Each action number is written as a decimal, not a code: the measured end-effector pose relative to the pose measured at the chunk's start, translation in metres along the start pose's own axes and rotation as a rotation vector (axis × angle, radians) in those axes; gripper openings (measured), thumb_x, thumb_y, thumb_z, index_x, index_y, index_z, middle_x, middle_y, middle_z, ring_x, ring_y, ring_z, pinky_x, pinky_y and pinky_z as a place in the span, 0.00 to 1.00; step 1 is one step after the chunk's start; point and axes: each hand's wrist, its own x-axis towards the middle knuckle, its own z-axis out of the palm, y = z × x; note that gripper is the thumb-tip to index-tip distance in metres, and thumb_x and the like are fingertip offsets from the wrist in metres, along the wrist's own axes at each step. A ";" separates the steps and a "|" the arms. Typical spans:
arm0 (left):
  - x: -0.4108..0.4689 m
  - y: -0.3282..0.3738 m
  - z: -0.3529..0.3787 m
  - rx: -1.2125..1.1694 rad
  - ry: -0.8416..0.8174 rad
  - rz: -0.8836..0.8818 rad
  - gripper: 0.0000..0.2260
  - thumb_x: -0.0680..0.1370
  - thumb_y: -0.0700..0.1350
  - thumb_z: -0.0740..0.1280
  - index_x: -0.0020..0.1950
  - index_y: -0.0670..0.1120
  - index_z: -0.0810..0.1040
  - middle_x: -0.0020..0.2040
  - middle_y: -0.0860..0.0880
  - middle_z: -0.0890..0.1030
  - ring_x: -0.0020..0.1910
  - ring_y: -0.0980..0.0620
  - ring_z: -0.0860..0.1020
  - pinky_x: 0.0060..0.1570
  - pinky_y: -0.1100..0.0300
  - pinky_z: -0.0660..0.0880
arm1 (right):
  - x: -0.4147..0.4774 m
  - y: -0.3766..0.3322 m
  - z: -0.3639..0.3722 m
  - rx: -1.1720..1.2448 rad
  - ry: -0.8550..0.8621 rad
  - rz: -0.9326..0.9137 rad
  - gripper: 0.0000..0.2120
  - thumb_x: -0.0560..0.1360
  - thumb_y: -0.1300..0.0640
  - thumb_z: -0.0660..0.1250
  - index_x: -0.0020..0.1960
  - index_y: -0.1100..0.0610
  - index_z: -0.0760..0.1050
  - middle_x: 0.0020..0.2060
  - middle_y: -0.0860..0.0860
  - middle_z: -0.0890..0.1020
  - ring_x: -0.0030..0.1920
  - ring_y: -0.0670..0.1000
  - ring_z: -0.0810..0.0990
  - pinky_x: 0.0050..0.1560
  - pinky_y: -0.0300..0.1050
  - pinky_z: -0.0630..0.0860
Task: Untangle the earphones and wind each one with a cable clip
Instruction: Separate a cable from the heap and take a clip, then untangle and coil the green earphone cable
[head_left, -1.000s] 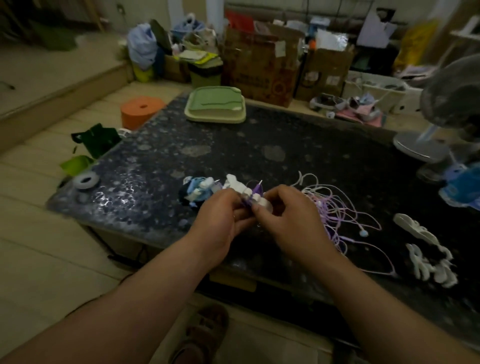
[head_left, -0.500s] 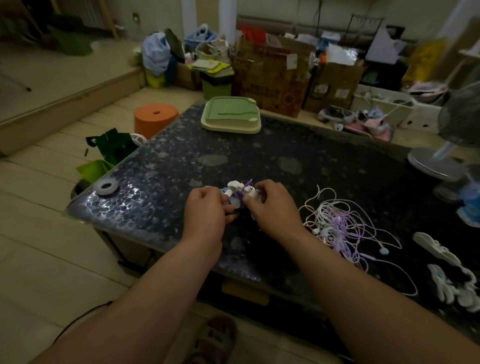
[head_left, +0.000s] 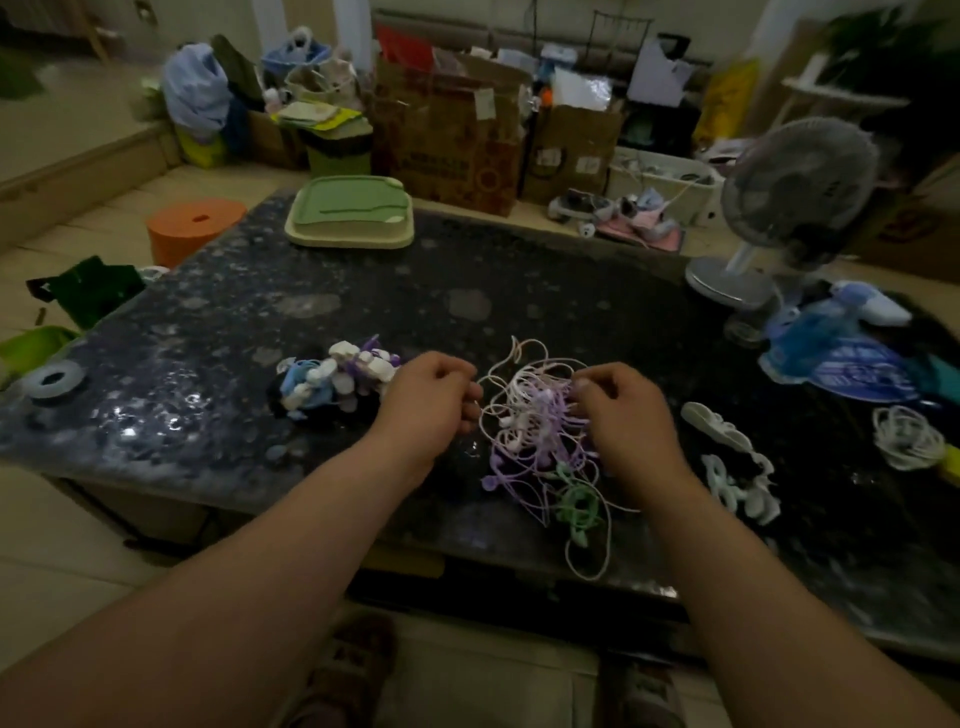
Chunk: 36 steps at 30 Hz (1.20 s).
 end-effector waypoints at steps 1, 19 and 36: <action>0.002 -0.003 0.009 0.098 -0.037 0.016 0.07 0.83 0.37 0.62 0.53 0.45 0.79 0.47 0.43 0.84 0.38 0.50 0.81 0.34 0.59 0.77 | 0.003 0.006 -0.013 0.003 0.007 0.051 0.06 0.83 0.55 0.65 0.51 0.49 0.81 0.46 0.47 0.84 0.47 0.48 0.84 0.50 0.52 0.83; -0.006 -0.016 0.052 1.145 -0.551 0.274 0.05 0.78 0.44 0.70 0.51 0.53 0.77 0.44 0.58 0.79 0.44 0.57 0.79 0.43 0.59 0.74 | -0.011 0.046 -0.055 -0.666 -0.668 -0.165 0.08 0.77 0.50 0.74 0.45 0.49 0.76 0.42 0.46 0.80 0.43 0.49 0.79 0.42 0.46 0.75; -0.051 0.021 0.078 0.353 -0.631 0.251 0.19 0.82 0.55 0.69 0.72 0.56 0.71 0.59 0.53 0.83 0.55 0.53 0.84 0.55 0.52 0.81 | -0.028 -0.005 -0.092 0.124 -0.309 0.010 0.05 0.79 0.55 0.73 0.51 0.55 0.85 0.41 0.51 0.88 0.41 0.48 0.87 0.39 0.38 0.83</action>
